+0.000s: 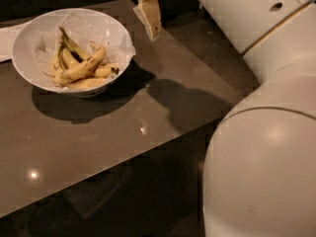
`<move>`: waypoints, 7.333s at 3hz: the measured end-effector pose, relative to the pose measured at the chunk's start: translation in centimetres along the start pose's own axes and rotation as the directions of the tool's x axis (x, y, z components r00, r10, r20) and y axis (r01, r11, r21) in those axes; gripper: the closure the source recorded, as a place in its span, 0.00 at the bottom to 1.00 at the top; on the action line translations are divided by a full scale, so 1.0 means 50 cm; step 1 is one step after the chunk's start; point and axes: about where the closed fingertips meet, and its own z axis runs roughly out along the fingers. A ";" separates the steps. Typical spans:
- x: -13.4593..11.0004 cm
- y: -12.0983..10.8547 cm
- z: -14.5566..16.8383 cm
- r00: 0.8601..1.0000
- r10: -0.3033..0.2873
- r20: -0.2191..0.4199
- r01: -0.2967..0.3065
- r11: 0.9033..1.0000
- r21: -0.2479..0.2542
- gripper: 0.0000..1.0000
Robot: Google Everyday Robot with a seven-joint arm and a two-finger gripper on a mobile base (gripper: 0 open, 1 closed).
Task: Pick banana from white bowl
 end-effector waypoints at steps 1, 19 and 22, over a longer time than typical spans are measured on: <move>0.000 0.000 0.000 1.000 0.000 0.000 0.000 1.000 0.000 0.00; -0.154 -0.044 0.253 0.940 -0.125 0.318 0.202 0.954 -0.220 0.38; -0.154 -0.044 0.253 0.940 -0.125 0.318 0.202 0.954 -0.220 0.79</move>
Offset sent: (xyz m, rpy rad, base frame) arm -0.0151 0.0672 0.0028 -0.1104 0.1321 0.2607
